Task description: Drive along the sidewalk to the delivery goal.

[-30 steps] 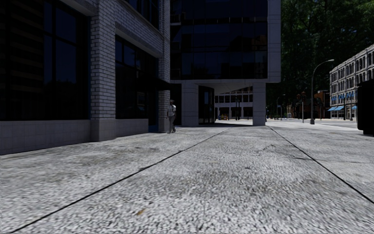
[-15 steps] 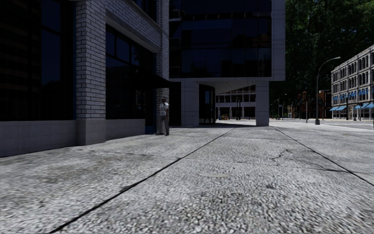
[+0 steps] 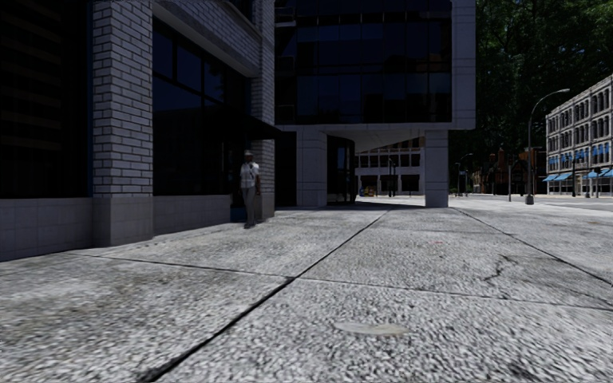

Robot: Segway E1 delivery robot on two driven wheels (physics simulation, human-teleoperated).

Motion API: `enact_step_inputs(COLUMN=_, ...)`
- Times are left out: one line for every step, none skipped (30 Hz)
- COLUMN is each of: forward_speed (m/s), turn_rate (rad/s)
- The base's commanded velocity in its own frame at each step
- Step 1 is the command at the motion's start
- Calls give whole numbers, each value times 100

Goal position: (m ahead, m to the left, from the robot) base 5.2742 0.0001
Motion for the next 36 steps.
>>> enact_step_inputs(forward_speed=155, turn_rate=0)
enact_step_inputs(forward_speed=155, turn_rate=0)
enact_step_inputs(forward_speed=155, turn_rate=0)
enact_step_inputs(forward_speed=155, turn_rate=0)
enact_step_inputs(forward_speed=155, turn_rate=0)
enact_step_inputs(forward_speed=155, turn_rate=0)
enact_step_inputs(forward_speed=155, turn_rate=0)
enact_step_inputs(forward_speed=155, turn_rate=0)
enact_step_inputs(forward_speed=155, turn_rate=0)
enact_step_inputs(forward_speed=155, turn_rate=0)
enact_step_inputs(forward_speed=155, turn_rate=0)
enact_step_inputs(forward_speed=155, turn_rate=0)
enact_step_inputs(forward_speed=155, turn_rate=0)
enact_step_inputs(forward_speed=155, turn_rate=0)
enact_step_inputs(forward_speed=155, turn_rate=0)
enact_step_inputs(forward_speed=155, turn_rate=0)
enact_step_inputs(forward_speed=155, turn_rate=0)
enact_step_inputs(forward_speed=155, turn_rate=0)
enact_step_inputs(forward_speed=155, turn_rate=0)
enact_step_inputs(forward_speed=155, turn_rate=0)
enact_step_inputs(forward_speed=155, turn_rate=0)
enact_step_inputs(forward_speed=155, turn_rate=0)
enact_step_inputs(forward_speed=155, turn_rate=0)
enact_step_inputs(forward_speed=155, turn_rate=0)
enact_step_inputs(forward_speed=155, turn_rate=0)
enact_step_inputs(forward_speed=155, turn_rate=0)
enact_step_inputs(forward_speed=155, turn_rate=0)
enact_step_inputs(forward_speed=155, turn_rate=0)
enact_step_inputs(forward_speed=155, turn_rate=0)
enact_step_inputs(forward_speed=156, turn_rate=0)
enact_step_inputs(forward_speed=156, turn_rate=0)
enact_step_inputs(forward_speed=156, turn_rate=0)
enact_step_inputs(forward_speed=156, turn_rate=0)
enact_step_inputs(forward_speed=156, turn_rate=0)
enact_step_inputs(forward_speed=156, turn_rate=0)
enact_step_inputs(forward_speed=156, turn_rate=0)
